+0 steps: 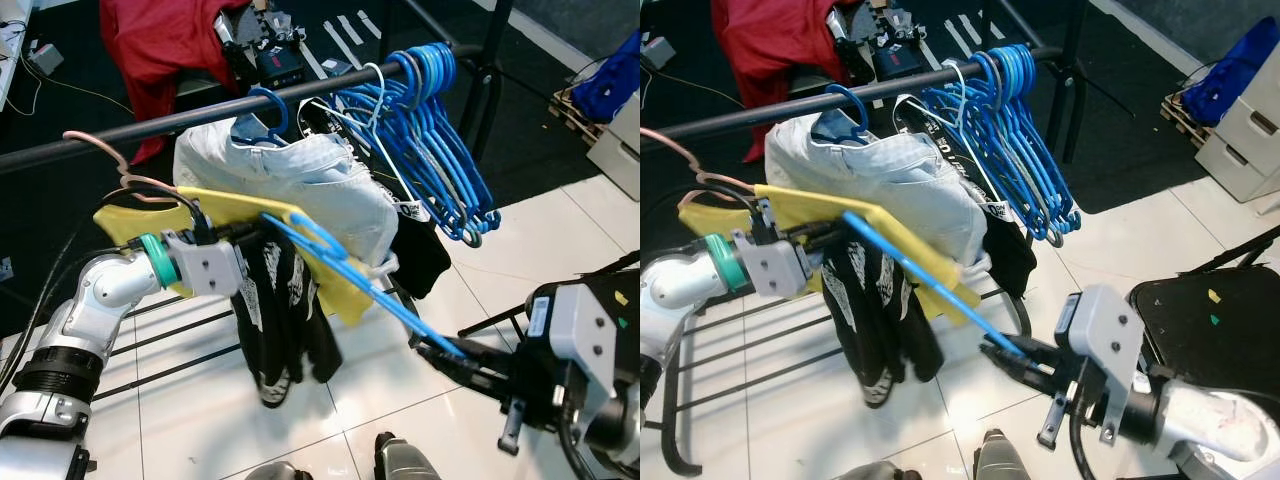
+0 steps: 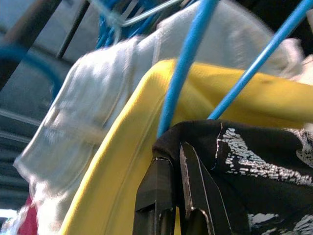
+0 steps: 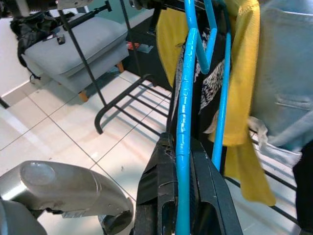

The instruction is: Hang hanger

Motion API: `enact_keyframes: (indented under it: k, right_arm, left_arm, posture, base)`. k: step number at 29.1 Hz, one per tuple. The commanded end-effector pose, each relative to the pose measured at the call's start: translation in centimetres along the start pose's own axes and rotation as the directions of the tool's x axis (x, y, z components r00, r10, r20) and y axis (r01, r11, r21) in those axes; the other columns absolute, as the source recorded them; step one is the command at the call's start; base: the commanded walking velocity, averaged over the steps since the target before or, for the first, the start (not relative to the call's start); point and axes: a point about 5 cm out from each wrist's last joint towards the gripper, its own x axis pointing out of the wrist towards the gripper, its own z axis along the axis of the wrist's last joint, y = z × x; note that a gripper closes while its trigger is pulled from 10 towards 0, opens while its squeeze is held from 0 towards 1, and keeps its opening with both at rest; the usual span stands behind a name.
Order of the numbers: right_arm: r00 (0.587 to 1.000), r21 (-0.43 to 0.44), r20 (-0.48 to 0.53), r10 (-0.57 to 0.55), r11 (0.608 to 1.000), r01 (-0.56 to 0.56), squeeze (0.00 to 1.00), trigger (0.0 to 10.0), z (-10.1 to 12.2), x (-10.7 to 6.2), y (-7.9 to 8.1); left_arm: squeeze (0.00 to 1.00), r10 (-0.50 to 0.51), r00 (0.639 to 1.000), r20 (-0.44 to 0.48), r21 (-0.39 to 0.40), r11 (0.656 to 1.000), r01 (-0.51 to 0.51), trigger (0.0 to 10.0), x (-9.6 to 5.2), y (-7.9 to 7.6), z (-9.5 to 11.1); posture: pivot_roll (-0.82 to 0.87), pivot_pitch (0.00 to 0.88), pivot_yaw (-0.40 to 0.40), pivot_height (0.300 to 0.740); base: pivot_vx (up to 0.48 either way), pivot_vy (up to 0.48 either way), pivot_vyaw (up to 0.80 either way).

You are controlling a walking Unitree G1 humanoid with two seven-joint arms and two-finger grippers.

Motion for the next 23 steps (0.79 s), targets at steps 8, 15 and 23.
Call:
enact_keyframes:
  k: [8, 15, 23]
  right_arm:
    - [1.0, 0.017, -0.014, -0.005, 1.0, 0.005, 0.0, 10.0, -0.1, -0.3, 0.6]
    - [0.967, 0.241, -0.166, -0.193, 0.943, 0.23, 0.0, 10.0, -6.5, -2.6, 1.3]
    - [0.968, 0.395, -0.216, -0.126, 0.896, 0.205, 0.0, 10.0, -10.3, -0.3, 5.4]
  left_arm:
    - [0.0, 0.056, 0.992, -0.115, -0.037, 0.998, -0.06, 10.0, -2.2, 0.1, -1.5]
    - [0.0, 0.03, 0.973, -0.23, -0.094, 0.994, -0.052, 10.0, -5.6, -1.5, -3.2]
    - [0.0, 0.139, 0.899, -0.416, -0.304, 0.91, -0.281, 10.0, -8.1, -2.5, -6.0]
  posture:
    - [-0.16, 0.093, 0.133, 0.74]
    - [-0.17, 0.107, 0.156, 0.74]
    - [-0.17, 0.107, 0.164, 0.74]
  base:
    - [0.0, 0.0, 0.0]
    - [0.0, 0.0, 0.0]
    - [0.0, 0.0, 0.0]
